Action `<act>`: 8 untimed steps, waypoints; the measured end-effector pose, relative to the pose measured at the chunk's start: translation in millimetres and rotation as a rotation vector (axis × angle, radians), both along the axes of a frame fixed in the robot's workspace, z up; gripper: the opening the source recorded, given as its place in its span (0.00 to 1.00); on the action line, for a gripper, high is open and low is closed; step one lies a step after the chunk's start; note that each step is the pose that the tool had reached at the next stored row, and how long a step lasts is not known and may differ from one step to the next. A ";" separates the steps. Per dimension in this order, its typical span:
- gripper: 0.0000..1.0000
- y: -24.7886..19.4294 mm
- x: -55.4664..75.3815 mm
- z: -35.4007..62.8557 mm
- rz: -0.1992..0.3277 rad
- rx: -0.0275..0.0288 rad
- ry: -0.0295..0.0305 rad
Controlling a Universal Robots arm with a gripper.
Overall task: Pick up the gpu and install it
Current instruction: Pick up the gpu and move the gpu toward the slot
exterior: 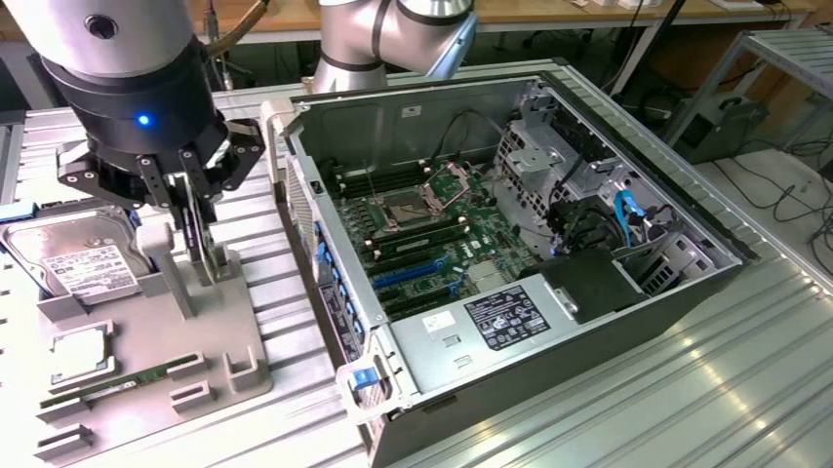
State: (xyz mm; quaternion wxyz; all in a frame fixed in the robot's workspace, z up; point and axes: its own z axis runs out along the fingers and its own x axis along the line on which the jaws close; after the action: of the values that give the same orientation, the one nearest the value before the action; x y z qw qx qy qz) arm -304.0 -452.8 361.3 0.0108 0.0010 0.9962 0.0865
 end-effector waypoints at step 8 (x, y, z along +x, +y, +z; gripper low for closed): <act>0.27 0.0 0.0 29.2 0.000 0.0419 0.0000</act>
State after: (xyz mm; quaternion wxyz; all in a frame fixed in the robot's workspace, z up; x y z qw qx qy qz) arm -304.1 -452.8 390.5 0.0108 0.0012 0.9942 0.1073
